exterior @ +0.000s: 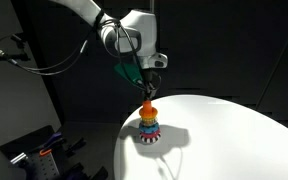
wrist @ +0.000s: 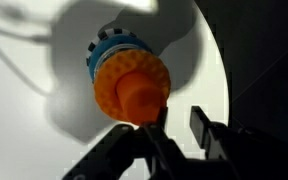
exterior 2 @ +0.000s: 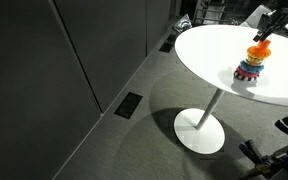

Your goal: Put the orange ring around the orange block

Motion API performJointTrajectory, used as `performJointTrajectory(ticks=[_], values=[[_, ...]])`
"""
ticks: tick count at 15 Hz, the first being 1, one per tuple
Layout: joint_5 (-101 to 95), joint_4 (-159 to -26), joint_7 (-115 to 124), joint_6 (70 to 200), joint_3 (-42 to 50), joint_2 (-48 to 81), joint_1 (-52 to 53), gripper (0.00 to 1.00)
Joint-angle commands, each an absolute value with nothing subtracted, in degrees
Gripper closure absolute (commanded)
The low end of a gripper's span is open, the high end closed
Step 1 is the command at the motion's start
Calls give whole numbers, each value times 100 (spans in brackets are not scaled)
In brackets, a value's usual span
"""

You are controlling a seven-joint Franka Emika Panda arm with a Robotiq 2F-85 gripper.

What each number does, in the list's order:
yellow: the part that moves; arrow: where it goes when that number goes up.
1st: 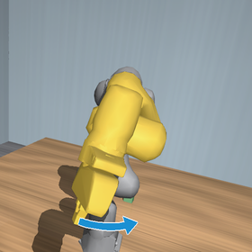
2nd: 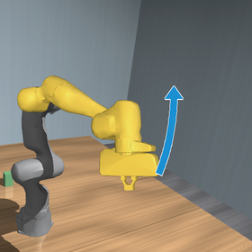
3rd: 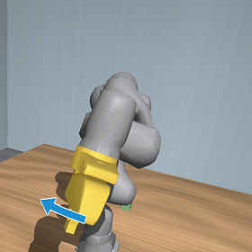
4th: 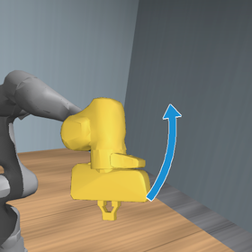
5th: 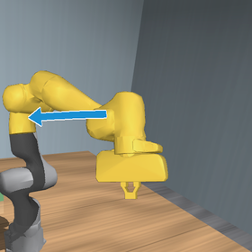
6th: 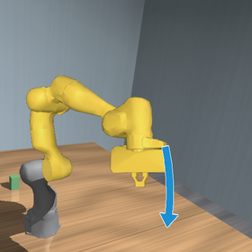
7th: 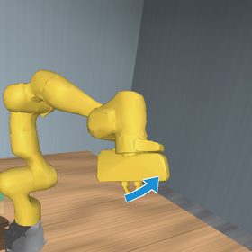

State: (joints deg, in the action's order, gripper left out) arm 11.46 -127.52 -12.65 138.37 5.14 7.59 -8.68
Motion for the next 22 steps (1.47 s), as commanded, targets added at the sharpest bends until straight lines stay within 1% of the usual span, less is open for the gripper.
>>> performJointTrajectory(ticks=[1, 2, 4, 6, 8, 10, 12, 17, 22], values=[[1218, -12776, -1317, 13856, 503, 678, -864, 87], [1207, -12771, -1318, 13805, 507, 645, -867, 61], [1148, -12774, -1297, 13749, 527, 561, -869, 60], [1045, -12771, -1241, 13714, 556, 481, -868, 47], [880, -12743, -1134, 13612, 596, 414, -859, 31], [557, -12692, -968, 13388, 656, 335, -847, 14], [240, -12617, -828, 12985, 703, 224, -849, 1], [-221, -12370, -612, 11797, 738, -144, -835, 0], [-169, -12124, -374, 10674, 659, -584, -760, 0]])
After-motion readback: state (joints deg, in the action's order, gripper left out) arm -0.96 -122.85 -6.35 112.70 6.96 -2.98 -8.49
